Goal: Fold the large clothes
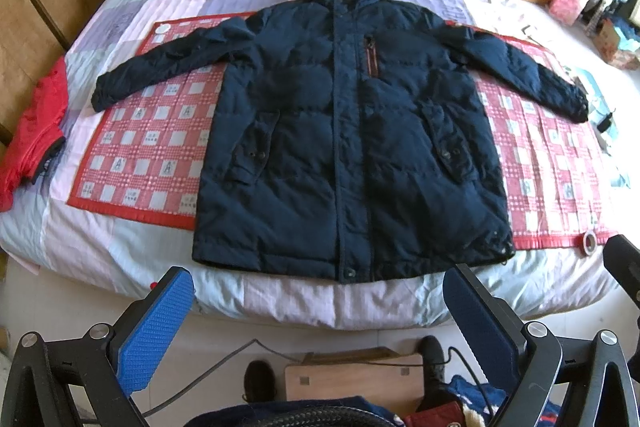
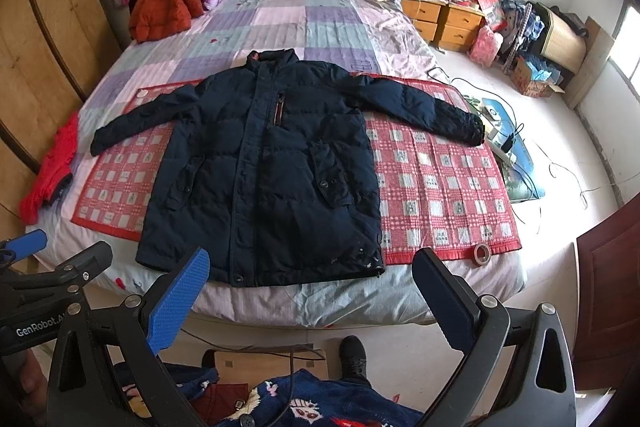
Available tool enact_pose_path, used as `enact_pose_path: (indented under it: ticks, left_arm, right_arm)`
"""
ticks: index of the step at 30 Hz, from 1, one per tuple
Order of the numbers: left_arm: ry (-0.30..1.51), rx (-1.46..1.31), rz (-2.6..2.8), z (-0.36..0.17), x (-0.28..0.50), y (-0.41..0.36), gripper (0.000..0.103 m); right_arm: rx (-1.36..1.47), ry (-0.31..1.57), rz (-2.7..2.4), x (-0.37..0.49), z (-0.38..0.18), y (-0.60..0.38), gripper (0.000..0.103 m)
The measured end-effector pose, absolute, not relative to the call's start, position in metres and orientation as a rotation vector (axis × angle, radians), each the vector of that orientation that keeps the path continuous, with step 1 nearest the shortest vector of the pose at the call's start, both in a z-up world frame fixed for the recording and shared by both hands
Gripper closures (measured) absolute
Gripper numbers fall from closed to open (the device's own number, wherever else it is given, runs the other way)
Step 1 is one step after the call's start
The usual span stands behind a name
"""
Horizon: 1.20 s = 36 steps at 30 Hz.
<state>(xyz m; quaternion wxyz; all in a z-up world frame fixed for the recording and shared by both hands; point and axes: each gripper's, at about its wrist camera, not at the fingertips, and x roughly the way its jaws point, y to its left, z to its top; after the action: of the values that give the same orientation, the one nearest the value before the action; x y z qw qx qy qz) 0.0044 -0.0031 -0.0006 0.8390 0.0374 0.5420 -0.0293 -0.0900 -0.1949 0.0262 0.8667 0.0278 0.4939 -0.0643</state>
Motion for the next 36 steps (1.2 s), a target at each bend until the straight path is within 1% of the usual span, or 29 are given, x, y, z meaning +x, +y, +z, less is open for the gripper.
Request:
enact_pose_path:
  ticks: [15, 20, 29, 36]
  left_arm:
    - [1.146, 0.079, -0.064, -0.003, 0.009, -0.005, 0.0]
    - [1.149, 0.077, -0.063, -0.003, 0.012, -0.005, 0.0]
    - [1.145, 0.061, -0.045, -0.005, 0.02, -0.004, 0.0]
    - [1.15, 0.055, -0.042, -0.004, 0.026, 0.002, 0.0]
  right_arm:
    - [0.056, 1.036, -0.135, -0.083, 0.022, -0.196, 0.0]
    - [0.059, 1.033, -0.125, -0.055, 0.03, -0.189, 0.0]
    - [0.079, 1.052, -0.085, -0.047, 0.029, -0.196, 0.0]
    - [0.032, 1.042, -0.103, -0.042, 0.028, -0.199, 0.0]
